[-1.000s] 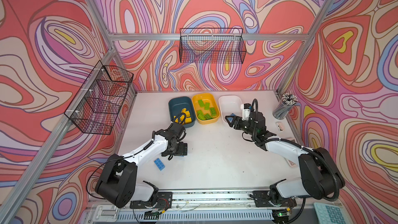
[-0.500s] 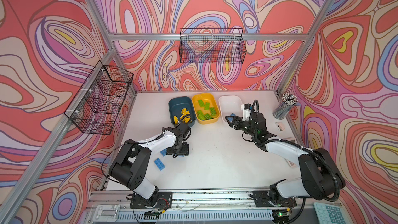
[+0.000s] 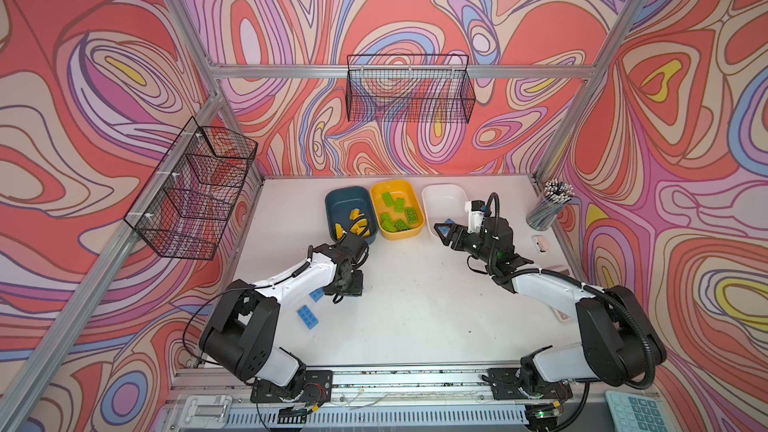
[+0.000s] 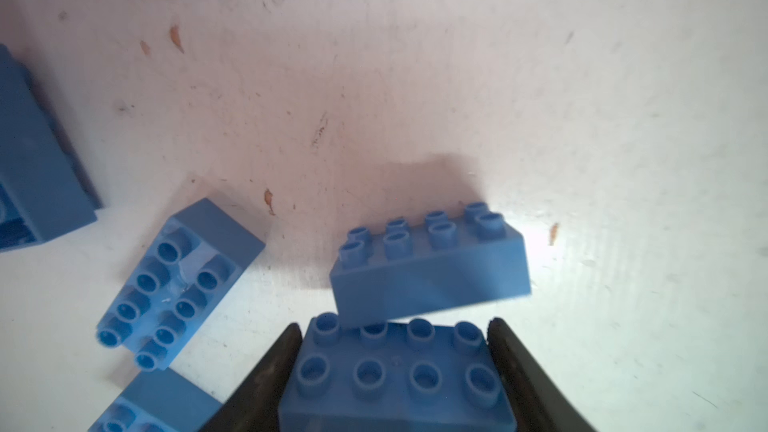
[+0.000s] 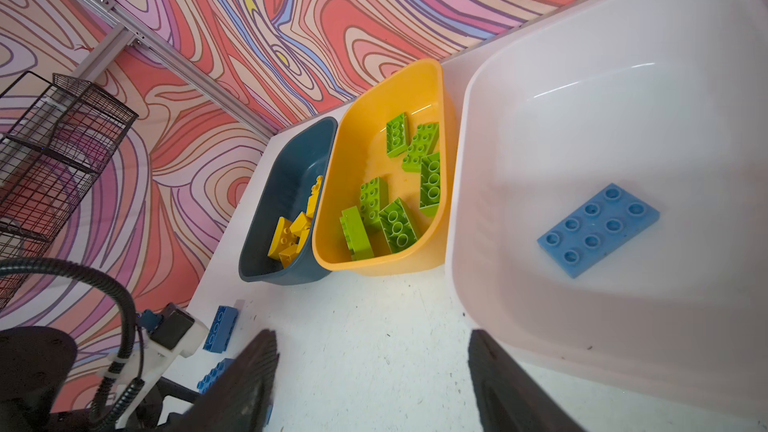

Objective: Sort the legos into containers by color
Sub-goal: 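Close the left gripper on a blue 2x4 brick and lift it, then carry the blue brick with the left gripper over the white bin and open it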

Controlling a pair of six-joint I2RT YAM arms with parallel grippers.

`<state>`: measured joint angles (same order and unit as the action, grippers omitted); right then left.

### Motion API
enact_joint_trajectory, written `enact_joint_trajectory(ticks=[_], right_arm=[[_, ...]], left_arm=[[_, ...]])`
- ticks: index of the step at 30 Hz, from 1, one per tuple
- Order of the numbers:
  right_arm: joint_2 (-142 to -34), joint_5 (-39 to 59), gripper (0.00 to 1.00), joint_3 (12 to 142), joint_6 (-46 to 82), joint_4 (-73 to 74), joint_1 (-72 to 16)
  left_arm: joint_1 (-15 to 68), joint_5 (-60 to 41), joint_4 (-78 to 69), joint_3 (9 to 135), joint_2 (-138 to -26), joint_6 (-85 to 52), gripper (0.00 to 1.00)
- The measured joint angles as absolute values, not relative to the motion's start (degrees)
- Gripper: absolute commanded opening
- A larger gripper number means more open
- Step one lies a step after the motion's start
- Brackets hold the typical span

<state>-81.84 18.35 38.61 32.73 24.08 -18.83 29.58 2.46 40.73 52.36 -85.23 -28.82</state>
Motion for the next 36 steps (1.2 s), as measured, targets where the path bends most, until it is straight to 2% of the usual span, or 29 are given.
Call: enact_joint_trajectory(ticks=[10, 29, 36], right_arm=[[-79.5, 18.3, 0.76, 36.4, 33.8, 25.3, -19.1], [-68.2, 8.9, 0.76, 24.8, 37.6, 34.0, -19.2], [-68.1, 8.1, 0.76, 23.8, 38.8, 36.1, -19.2]], left_arm=[[30.5, -1.7, 42.1, 69.9, -86.5, -28.5, 0.55], [34.7, -13.5, 37.2, 111.9, -121.4, -30.3, 0.54], [37.3, -17.1, 33.0, 124.9, -133.1, -33.3, 0.55]])
